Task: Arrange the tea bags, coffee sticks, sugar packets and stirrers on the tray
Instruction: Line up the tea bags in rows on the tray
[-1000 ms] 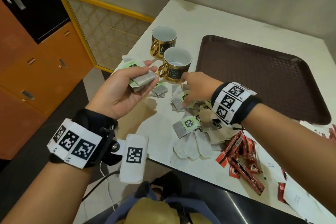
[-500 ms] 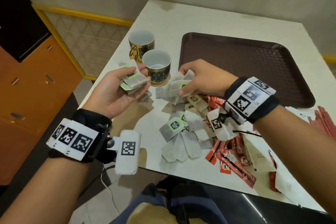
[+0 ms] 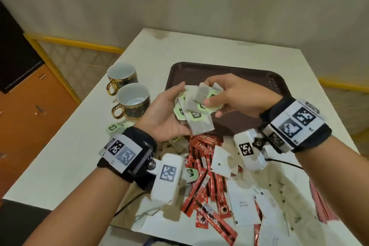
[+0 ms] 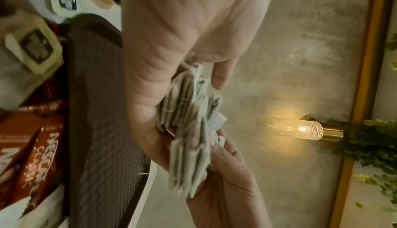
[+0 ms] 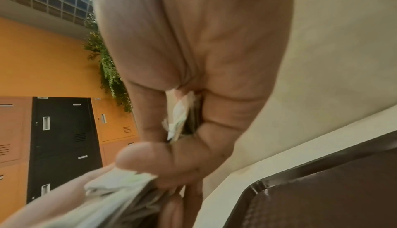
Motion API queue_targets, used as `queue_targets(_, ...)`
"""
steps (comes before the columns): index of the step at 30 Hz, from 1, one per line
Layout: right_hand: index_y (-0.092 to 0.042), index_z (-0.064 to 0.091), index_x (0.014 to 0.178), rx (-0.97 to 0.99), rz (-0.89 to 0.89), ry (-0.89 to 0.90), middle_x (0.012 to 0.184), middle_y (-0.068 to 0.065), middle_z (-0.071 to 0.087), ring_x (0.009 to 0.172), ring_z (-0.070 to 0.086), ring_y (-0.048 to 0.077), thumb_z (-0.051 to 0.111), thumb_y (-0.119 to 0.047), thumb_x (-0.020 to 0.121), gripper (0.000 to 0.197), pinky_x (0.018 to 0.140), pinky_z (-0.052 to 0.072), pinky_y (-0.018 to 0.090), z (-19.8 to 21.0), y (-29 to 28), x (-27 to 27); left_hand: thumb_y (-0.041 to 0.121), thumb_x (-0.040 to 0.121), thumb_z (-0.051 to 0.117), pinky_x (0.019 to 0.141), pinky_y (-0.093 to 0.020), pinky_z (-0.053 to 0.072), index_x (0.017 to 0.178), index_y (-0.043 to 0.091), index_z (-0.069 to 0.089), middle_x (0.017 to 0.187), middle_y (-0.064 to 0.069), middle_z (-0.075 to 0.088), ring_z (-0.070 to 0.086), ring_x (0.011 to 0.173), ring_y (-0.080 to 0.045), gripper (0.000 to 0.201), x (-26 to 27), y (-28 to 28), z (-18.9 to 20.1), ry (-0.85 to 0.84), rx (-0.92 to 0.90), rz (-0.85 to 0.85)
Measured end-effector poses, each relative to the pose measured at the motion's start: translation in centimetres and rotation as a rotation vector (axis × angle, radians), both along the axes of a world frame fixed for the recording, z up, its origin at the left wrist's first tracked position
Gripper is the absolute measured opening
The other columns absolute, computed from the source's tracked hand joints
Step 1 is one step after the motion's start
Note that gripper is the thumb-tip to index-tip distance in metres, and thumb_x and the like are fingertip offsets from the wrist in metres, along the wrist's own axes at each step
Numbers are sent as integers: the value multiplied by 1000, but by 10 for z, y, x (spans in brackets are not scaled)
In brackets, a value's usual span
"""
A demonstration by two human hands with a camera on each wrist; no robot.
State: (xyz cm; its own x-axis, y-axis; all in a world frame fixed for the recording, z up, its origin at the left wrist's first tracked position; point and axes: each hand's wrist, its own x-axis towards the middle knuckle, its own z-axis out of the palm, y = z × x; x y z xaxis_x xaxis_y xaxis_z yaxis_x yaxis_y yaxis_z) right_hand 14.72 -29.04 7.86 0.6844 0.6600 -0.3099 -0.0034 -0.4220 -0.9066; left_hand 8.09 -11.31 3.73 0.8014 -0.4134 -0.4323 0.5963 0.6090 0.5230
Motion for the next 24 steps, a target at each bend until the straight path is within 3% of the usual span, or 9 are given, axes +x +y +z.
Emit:
queue_targets(2, -11, 60, 96, 22, -44, 3, 94, 6, 68, 80, 70, 13, 62, 1, 90, 13, 61, 57, 22, -2, -7, 4, 43, 87, 55, 97, -49, 49, 132, 10, 58, 136, -19, 57, 56, 119, -33, 56, 2, -11, 0, -41, -14, -34)
queue_targets(4, -7, 61, 101, 44, -86, -2, 98, 8, 67, 86, 70, 17, 63, 1, 89, 15, 63, 59, 24, -4, -11, 6, 28, 85, 63, 87, -49, 57, 131, 8, 58, 134, -21, 58, 61, 113, -33, 51, 3, -19, -3, -65, -14, -14)
queue_targets(8, 0, 60, 106, 36, -146, -58, 94, 8, 67, 75, 69, 13, 66, 1, 87, 20, 65, 60, 26, -7, -12, 8, -4, 77, 62, 89, -45, 56, 119, 4, 61, 127, -23, 62, 64, 111, -31, 43, 6, -29, -12, -80, 46, 47)
queue_targets(11, -4, 63, 99, -11, -206, -180, 92, 8, 69, 70, 67, 10, 71, -2, 84, 17, 61, 58, 25, -6, -11, 12, -4, 76, 59, 84, -39, 59, 124, 2, 57, 116, -22, 65, 69, 100, -28, 48, 9, -25, -14, -73, 108, 80)
queue_targets(14, -6, 65, 97, 10, -292, -205, 93, 9, 70, 75, 68, 13, 72, -3, 83, 15, 61, 57, 24, -3, -11, 17, -3, 78, 61, 78, -38, 61, 130, -1, 54, 117, -21, 67, 71, 95, -27, 53, 12, -12, -11, -71, 157, 105)
queue_targets(20, -2, 62, 119, 253, -468, -53, 114, 14, 67, 96, 70, 20, 53, -2, 96, 24, 67, 58, 23, 7, -6, 19, 1, 78, 58, 79, -51, 59, 132, 8, 54, 120, -20, 67, 70, 98, -31, 54, 18, 9, -9, -78, 136, 130)
queue_targets(24, 1, 62, 117, 387, -410, 70, 108, 17, 69, 93, 71, 22, 50, -1, 97, 24, 71, 59, 26, 5, 9, 6, -1, 75, 60, 79, -57, 57, 129, 3, 54, 118, -24, 67, 69, 103, -36, 54, 22, 8, -8, -42, 96, 141)
